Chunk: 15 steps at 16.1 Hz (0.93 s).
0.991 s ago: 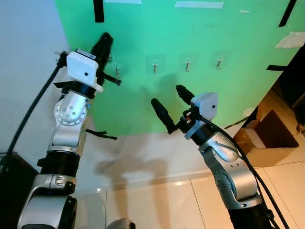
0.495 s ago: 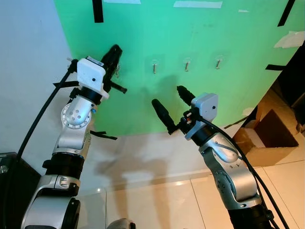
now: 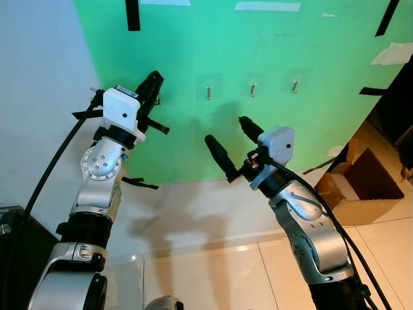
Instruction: Hang keys on a hook
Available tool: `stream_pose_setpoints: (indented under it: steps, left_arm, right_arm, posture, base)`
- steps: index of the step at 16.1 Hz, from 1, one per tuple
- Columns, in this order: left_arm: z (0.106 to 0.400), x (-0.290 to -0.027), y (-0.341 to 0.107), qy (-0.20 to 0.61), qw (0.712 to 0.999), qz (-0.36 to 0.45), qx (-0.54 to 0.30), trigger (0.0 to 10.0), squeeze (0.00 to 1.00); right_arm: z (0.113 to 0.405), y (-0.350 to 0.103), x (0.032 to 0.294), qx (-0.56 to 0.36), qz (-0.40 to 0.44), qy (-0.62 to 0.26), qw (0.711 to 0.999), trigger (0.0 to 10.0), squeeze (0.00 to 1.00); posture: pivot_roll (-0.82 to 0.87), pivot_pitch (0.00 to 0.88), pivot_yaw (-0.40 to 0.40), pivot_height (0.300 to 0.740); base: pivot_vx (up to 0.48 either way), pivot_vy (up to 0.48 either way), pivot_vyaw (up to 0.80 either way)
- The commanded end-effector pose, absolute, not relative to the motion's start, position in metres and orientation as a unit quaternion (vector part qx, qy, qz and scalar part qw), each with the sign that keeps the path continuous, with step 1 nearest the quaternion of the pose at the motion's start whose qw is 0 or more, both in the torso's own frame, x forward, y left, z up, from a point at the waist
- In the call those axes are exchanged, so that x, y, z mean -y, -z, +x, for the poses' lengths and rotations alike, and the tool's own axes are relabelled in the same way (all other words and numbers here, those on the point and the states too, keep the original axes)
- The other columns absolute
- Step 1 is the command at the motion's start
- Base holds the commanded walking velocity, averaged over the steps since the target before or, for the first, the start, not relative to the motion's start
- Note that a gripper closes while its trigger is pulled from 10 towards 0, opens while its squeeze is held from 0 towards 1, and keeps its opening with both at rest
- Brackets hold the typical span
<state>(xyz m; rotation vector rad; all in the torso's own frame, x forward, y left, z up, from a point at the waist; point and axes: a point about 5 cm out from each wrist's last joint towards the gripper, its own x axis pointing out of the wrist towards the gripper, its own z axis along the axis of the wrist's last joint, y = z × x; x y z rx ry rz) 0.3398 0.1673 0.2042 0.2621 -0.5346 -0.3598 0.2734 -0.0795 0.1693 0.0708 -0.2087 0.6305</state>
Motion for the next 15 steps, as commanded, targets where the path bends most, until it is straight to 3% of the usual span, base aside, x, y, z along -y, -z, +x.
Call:
stream_pose_setpoints:
  steps: [1, 8, 15]
  left_arm:
    - [0.340, -0.171, -0.197, 0.177, 0.946, 0.124, 0.242, 10.0, 0.00]
    - [0.340, -0.161, -0.196, 0.219, 0.943, 0.112, 0.225, 10.0, 0.00]
    - [0.326, -0.173, -0.192, 0.225, 0.942, 0.126, 0.216, 10.0, 0.00]
  right_arm:
    - [0.272, -0.170, 0.079, 0.105, 0.031, -0.309, 0.945, 10.0, 0.00]
    - [0.270, -0.169, 0.081, 0.106, 0.030, -0.299, 0.948, 10.0, 0.00]
    - [0.264, -0.166, 0.084, 0.104, 0.023, -0.286, 0.952, 10.0, 0.00]
  posture:
    - [0.02, 0.000, 0.004, 0.740]
    - [-0.01, 0.000, 0.045, 0.740]
    - [-0.03, 0.000, 0.060, 0.740]
  base:
    - [0.000, 0.000, 0.00]
    - [0.000, 0.000, 0.00]
    - [0.000, 0.000, 0.00]
